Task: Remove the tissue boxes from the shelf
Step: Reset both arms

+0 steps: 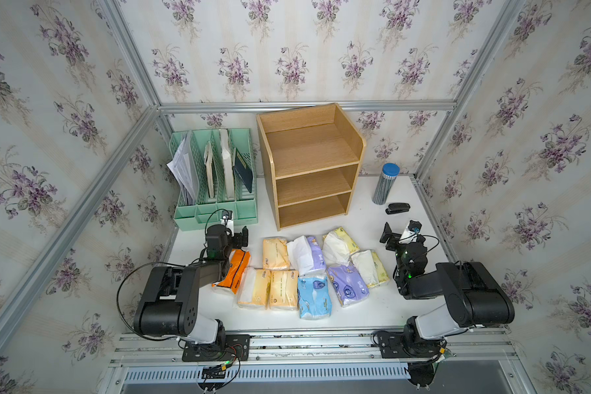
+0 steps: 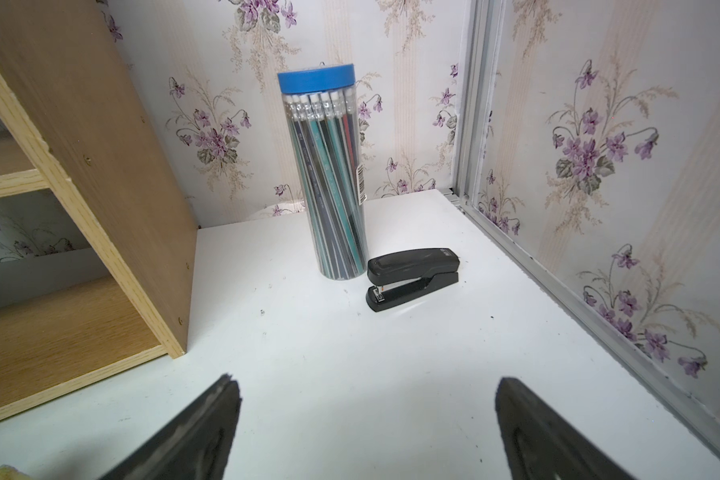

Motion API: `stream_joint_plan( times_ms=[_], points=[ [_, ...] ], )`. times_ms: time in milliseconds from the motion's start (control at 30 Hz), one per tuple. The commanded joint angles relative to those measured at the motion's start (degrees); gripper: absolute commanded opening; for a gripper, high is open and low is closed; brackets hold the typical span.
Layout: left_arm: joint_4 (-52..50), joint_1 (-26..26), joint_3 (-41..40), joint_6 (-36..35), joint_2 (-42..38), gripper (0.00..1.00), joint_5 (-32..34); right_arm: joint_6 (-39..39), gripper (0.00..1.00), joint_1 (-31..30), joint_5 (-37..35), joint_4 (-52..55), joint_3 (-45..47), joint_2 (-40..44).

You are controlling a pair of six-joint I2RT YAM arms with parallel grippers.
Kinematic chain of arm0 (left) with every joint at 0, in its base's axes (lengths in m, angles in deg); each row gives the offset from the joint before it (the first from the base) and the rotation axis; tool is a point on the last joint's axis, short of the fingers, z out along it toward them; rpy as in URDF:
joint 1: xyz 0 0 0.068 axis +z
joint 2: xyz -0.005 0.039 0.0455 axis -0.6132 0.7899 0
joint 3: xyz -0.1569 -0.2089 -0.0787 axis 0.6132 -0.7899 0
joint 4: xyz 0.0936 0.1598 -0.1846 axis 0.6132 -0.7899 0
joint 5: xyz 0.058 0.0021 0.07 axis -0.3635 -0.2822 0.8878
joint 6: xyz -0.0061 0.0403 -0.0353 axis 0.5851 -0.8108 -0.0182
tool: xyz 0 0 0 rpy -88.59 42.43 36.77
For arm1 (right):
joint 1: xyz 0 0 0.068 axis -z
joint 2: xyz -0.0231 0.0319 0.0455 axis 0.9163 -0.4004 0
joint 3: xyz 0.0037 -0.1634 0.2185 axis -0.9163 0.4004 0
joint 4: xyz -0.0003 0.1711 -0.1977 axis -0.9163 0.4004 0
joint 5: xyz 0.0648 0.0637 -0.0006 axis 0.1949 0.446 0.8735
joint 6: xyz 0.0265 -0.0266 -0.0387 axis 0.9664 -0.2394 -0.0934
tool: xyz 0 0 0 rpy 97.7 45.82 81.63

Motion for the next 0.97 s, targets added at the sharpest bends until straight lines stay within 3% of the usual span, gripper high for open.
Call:
stream_joint_plan(
  times_ms=[0,200,933],
  points=[
    [-0.1,0.0,0.2,-1.0,0.1,0.99,-0.5,0.1,1.0,0.0,0.3,-1.2,-0.3,0.1],
    [0.0,-0.1,0.1,-1.0,-0.1,0.99,-0.3,-2.0,1.0,0.0,5.5,2.5,-2.0,-0.2],
    [-0.2,-0.6,0.3,-1.4,0.1,0.99,0.7,-1.9,1.0,0.0,5.5,2.4,-2.0,-0.1]
  ],
)
